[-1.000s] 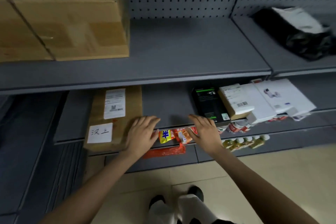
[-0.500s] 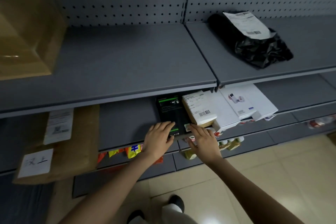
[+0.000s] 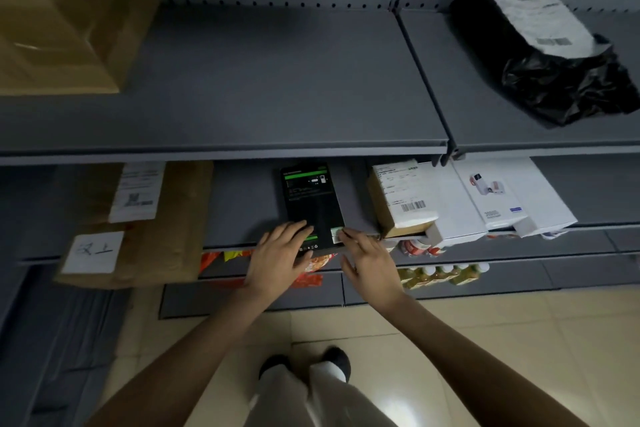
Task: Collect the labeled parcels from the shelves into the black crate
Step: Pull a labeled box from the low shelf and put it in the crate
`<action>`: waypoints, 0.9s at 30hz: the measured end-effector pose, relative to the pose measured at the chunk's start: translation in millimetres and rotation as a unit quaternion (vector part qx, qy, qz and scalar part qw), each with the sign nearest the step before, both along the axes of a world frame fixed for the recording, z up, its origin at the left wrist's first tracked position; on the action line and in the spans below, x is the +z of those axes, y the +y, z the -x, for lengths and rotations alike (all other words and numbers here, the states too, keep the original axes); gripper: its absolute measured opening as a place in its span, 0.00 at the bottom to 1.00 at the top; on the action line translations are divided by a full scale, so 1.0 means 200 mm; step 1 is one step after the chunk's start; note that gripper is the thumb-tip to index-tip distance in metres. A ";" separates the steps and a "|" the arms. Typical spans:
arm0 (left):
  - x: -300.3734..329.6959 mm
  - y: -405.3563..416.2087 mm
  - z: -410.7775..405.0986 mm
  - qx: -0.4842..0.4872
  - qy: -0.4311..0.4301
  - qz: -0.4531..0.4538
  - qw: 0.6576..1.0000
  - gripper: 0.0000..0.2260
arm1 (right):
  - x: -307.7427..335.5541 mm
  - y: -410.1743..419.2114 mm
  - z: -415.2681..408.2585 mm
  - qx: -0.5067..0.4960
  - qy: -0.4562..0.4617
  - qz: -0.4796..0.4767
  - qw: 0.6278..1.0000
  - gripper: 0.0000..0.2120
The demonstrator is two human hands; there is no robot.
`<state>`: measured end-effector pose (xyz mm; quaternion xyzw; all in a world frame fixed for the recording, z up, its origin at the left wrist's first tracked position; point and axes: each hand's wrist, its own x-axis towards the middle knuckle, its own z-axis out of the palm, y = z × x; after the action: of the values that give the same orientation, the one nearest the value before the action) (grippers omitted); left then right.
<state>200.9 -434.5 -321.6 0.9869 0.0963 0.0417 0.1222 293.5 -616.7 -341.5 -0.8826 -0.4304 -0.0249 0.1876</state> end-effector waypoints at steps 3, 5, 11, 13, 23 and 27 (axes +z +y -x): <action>0.01 0.07 0.09 0.009 0.006 0.002 1.000 0.21 | 0.01 0.06 0.08 0.005 -0.006 -0.011 1.000 0.19; 0.02 0.11 0.14 0.014 0.008 0.003 1.000 0.21 | 0.03 0.09 0.11 0.006 -0.013 -0.016 1.000 0.16; 0.02 0.19 0.19 0.141 0.050 0.082 0.985 0.34 | 0.04 0.16 0.05 -0.076 0.053 0.025 0.995 0.22; 0.02 0.20 0.18 0.144 0.064 0.088 0.984 0.33 | 0.03 0.18 0.04 -0.088 0.093 0.051 0.990 0.24; 0.01 0.08 0.08 0.091 0.061 0.130 0.986 0.28 | 0.08 0.09 0.11 -0.140 0.149 -0.037 0.978 0.29; -0.01 0.05 0.02 0.062 0.061 0.189 0.978 0.28 | 0.13 0.03 0.10 -0.156 0.174 -0.056 0.971 0.26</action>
<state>197.5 -424.3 -322.9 0.9389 0.1705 -0.0305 0.2975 273.4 -611.5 -315.2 -0.9176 -0.2464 0.0766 0.3024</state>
